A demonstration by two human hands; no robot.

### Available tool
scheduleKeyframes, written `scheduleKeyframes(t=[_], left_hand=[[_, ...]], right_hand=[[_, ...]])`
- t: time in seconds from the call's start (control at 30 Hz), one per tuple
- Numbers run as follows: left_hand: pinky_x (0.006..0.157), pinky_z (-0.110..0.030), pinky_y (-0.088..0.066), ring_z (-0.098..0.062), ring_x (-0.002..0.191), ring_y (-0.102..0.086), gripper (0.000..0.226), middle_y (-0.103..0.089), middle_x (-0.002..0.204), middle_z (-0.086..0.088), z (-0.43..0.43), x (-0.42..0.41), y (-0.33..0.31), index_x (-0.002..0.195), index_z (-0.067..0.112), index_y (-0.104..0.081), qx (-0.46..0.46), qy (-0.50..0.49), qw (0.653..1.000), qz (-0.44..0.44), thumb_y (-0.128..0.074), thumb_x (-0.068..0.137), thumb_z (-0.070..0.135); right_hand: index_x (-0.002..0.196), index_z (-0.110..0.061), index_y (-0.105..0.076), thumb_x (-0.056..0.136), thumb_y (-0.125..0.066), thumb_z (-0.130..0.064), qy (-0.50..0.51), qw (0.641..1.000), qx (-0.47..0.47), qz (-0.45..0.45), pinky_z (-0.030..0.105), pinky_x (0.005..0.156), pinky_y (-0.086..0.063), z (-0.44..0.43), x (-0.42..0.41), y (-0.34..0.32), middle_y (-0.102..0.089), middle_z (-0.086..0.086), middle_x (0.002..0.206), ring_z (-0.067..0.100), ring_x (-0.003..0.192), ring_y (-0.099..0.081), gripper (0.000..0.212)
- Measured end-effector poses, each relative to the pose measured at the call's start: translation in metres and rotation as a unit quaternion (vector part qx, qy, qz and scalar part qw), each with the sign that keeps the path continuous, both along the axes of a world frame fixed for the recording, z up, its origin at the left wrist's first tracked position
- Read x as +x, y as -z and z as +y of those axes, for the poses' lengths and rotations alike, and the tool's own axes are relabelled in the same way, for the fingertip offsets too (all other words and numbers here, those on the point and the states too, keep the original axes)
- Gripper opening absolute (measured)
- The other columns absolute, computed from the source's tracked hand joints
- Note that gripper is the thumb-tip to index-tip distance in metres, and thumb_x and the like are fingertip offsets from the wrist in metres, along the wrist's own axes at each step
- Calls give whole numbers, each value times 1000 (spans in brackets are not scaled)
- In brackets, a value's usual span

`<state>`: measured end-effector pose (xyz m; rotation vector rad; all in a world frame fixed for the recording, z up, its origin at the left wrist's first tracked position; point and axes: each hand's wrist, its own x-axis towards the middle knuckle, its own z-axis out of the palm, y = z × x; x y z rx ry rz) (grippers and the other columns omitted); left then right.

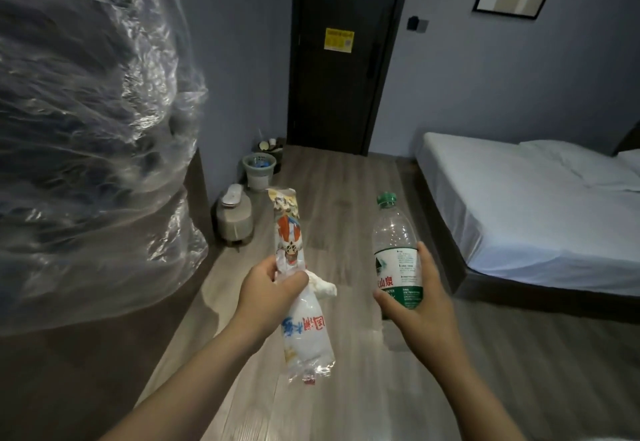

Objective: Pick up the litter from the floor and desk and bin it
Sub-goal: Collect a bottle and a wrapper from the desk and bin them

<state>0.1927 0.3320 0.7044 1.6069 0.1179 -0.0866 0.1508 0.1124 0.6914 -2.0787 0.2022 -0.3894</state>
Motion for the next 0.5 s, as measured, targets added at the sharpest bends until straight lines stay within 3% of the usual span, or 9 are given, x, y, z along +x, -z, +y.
scheduleKeyframes(t=[0.07,0.2,0.23,0.33,0.5], left_hand=[[67,-35,-59,-20,77,-72,9,-73,84,-4,-19,36,3,91,15,-67,12,6,1000,-4,-65,83,12],[63,-31,-58,-19,73,-71,9,-73,80,-4,-60,102,0,90,12,-66,11,-2,1000,-10,-66,82,13],[61,-29,-57,-18,72,-71,12,-73,79,-4,-70,118,-2,89,11,-67,13,-5,1000,-9,-67,78,17],[59,-27,-56,-16,67,-70,27,-73,75,-4,-96,168,-11,85,10,-67,24,-15,1000,-11,-62,64,25],[62,-32,-56,-20,70,-69,29,-72,78,-8,-118,247,-13,85,9,-68,17,-51,999,-6,-60,63,25]], right_hand=[[147,-47,-16,73,-79,-33,1,1000,7,-5,25,75,-57,-19,36,5,-49,-18,121,-2,94,-59,98],[147,-48,-16,74,-78,-32,-8,1000,15,0,8,61,-50,-58,111,5,-52,-13,123,-5,93,-59,97],[147,-48,-16,74,-78,-32,-12,1000,18,2,11,66,-53,-69,130,2,-53,-12,125,-2,95,-60,97],[147,-48,-15,73,-78,-34,-31,999,20,4,38,85,-57,-97,186,-8,-52,-9,131,8,104,-61,98],[146,-50,-14,74,-77,-33,-68,997,12,21,39,87,-56,-123,276,-13,-51,-10,131,10,106,-61,98]])
